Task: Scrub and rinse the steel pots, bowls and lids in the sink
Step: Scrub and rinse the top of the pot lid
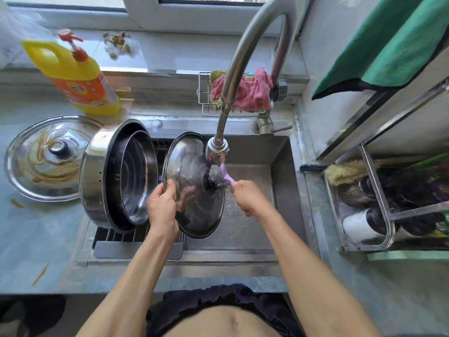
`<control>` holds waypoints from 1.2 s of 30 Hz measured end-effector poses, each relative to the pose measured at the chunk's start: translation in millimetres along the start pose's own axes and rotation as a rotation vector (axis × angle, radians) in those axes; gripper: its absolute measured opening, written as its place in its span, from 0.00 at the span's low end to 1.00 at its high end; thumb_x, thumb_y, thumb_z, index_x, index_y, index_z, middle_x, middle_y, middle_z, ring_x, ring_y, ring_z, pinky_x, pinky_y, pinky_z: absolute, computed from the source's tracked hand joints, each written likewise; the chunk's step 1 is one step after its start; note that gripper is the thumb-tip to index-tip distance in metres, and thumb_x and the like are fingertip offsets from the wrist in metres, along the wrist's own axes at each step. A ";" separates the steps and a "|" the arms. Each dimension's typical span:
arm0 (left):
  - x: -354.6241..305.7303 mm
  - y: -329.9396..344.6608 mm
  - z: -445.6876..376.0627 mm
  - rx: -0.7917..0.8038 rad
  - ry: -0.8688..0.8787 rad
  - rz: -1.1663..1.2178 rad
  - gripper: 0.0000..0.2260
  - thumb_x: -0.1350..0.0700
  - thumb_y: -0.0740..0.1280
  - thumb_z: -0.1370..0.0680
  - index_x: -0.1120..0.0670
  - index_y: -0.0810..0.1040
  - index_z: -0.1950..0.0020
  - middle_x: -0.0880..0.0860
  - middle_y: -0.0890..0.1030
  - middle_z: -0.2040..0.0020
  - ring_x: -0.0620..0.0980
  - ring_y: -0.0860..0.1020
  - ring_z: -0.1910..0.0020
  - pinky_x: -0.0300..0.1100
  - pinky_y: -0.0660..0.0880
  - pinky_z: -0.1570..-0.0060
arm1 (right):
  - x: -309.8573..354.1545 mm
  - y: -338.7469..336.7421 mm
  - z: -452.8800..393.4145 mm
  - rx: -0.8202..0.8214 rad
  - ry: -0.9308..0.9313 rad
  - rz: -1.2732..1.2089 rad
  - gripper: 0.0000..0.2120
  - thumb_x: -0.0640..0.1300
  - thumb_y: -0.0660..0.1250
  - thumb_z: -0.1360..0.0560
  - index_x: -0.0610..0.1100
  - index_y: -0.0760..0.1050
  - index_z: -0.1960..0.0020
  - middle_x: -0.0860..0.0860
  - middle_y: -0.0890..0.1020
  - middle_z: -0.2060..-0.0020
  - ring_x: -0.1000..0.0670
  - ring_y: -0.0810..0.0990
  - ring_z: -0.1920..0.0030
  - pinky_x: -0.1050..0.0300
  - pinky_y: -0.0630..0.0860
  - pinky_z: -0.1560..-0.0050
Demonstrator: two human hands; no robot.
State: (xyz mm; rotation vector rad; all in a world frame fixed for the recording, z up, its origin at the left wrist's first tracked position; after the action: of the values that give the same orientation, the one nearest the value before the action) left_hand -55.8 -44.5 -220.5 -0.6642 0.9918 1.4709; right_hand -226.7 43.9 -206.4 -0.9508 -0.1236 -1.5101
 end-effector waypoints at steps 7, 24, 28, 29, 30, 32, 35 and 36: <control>1.9 -0.6 0.4 -0.045 -0.166 0.065 0.09 0.58 0.62 0.15 0.56 0.79 0.52 0.49 0.86 0.63 0.47 0.85 0.63 0.42 0.82 0.66 | -37.4 -4.1 -1.7 -0.044 0.144 -0.366 0.14 0.43 0.52 0.20 0.52 0.72 0.58 0.52 0.61 0.77 0.54 0.54 0.78 0.65 0.50 0.74; 31.9 23.8 -0.2 -0.293 -0.453 0.153 0.00 0.65 0.68 0.23 0.62 0.78 0.53 0.58 0.81 0.55 0.58 0.82 0.55 0.57 0.80 0.48 | -91.3 -26.8 3.2 -0.436 -0.037 -0.322 0.17 0.56 0.59 0.21 0.45 0.71 0.62 0.49 0.74 0.72 0.48 0.69 0.72 0.59 0.61 0.71; 32.8 27.3 -9.7 -0.276 -0.424 0.178 0.07 0.66 0.66 0.24 0.59 0.79 0.61 0.55 0.83 0.65 0.53 0.79 0.65 0.50 0.80 0.51 | -95.3 -27.5 4.0 -0.448 -0.038 -0.341 0.17 0.56 0.58 0.21 0.45 0.71 0.61 0.50 0.72 0.73 0.48 0.68 0.73 0.58 0.62 0.71; 32.9 26.9 -12.4 -0.273 -0.418 0.180 0.08 0.66 0.66 0.24 0.58 0.78 0.63 0.53 0.82 0.69 0.52 0.78 0.66 0.49 0.80 0.53 | -96.9 -27.6 4.1 -0.450 -0.036 -0.346 0.17 0.56 0.58 0.21 0.45 0.71 0.62 0.50 0.72 0.73 0.48 0.68 0.73 0.59 0.62 0.70; 33.7 26.2 -15.1 -0.272 -0.411 0.178 0.09 0.66 0.66 0.24 0.58 0.78 0.63 0.51 0.81 0.73 0.52 0.78 0.67 0.48 0.80 0.54 | -98.7 -27.6 4.3 -0.451 -0.032 -0.346 0.17 0.55 0.58 0.21 0.45 0.70 0.62 0.51 0.71 0.73 0.48 0.68 0.73 0.59 0.62 0.69; 33.6 24.8 -18.5 -0.261 -0.407 0.176 0.09 0.65 0.65 0.24 0.57 0.78 0.63 0.51 0.81 0.72 0.52 0.78 0.66 0.47 0.79 0.54 | -101.4 -27.2 4.7 -0.454 -0.029 -0.327 0.17 0.56 0.58 0.22 0.47 0.68 0.64 0.50 0.71 0.73 0.47 0.69 0.72 0.56 0.65 0.68; 33.1 21.4 -21.4 -0.256 -0.385 0.181 0.09 0.65 0.64 0.23 0.58 0.80 0.62 0.50 0.81 0.72 0.50 0.79 0.69 0.46 0.80 0.54 | -104.3 -26.6 5.3 -0.460 -0.021 -0.312 0.17 0.56 0.57 0.22 0.47 0.68 0.65 0.50 0.71 0.73 0.46 0.69 0.71 0.53 0.66 0.66; 33.3 20.1 -22.1 -0.265 -0.378 0.181 0.09 0.65 0.64 0.23 0.58 0.80 0.61 0.50 0.81 0.73 0.49 0.79 0.70 0.46 0.80 0.55 | -105.4 -26.6 5.1 -0.457 -0.013 -0.312 0.17 0.55 0.57 0.21 0.47 0.69 0.65 0.50 0.72 0.74 0.46 0.70 0.72 0.54 0.66 0.66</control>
State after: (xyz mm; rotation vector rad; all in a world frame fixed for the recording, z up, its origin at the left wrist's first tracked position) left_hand -83.8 -46.4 -255.4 -0.4655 0.5806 1.8268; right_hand -260.8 134.6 -255.8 -1.3520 0.0727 -1.8636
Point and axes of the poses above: each hand's wrist, its own z-axis away from the middle knuckle, its own y-axis out of the palm, x = y × z, the point moved 1 cm from there along -z, towards the middle knuckle
